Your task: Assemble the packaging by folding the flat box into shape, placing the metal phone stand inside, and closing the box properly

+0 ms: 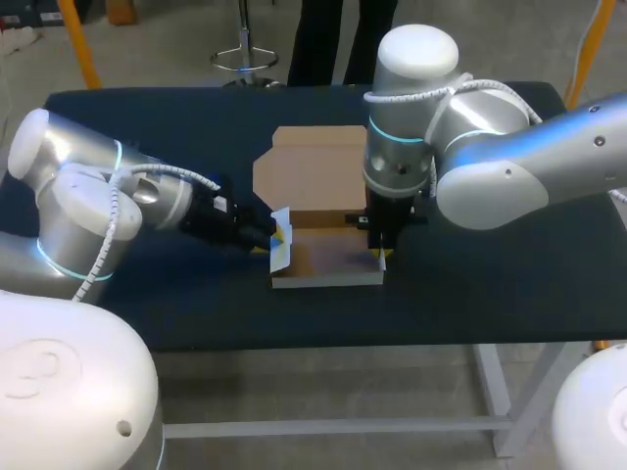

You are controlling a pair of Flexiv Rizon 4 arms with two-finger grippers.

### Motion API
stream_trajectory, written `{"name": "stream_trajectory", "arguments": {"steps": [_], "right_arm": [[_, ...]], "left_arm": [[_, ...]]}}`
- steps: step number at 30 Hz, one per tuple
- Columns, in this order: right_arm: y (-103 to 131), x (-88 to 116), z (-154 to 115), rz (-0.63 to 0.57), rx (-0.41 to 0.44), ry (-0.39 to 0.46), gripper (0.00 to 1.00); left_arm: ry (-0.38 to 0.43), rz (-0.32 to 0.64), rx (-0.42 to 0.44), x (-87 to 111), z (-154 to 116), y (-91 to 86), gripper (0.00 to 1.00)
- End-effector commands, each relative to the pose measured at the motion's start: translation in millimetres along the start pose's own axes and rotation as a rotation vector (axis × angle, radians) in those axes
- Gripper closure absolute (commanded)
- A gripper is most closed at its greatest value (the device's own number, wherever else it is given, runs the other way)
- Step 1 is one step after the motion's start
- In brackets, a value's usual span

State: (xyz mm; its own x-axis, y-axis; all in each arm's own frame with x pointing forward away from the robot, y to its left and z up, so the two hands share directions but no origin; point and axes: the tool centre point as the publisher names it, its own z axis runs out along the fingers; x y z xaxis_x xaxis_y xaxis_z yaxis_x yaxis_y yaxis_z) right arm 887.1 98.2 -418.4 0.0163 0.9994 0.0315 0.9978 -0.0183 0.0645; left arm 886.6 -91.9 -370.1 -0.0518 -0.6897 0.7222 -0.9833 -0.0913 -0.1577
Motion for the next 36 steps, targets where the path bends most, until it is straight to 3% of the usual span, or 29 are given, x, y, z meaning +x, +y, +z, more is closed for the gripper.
{"name": "stream_trajectory", "arguments": {"steps": [1, 15, 26, 36], "right_arm": [[0.4, 0.9, 0.5, -0.001, 0.003, -0.002, 1.0], [0.4, 0.9, 0.5, -0.001, 0.003, -0.002, 1.0], [0.4, 0.9, 0.5, -0.001, 0.003, -0.002, 1.0], [0.4, 0.9, 0.5, -0.001, 0.003, -0.002, 1.0]], "left_arm": [[-0.107, -0.002, -0.017, 1.6, 4.6, -1.5, 0.53], [-0.31, 0.07, -0.024, -0.4, 16.4, 2.2, 0.53], [-0.545, 0.137, -0.01, -3.6, 24.6, 3.9, 0.55], [-0.717, 0.155, -0.025, -13.5, 30.3, 3.6, 0.65]]}}
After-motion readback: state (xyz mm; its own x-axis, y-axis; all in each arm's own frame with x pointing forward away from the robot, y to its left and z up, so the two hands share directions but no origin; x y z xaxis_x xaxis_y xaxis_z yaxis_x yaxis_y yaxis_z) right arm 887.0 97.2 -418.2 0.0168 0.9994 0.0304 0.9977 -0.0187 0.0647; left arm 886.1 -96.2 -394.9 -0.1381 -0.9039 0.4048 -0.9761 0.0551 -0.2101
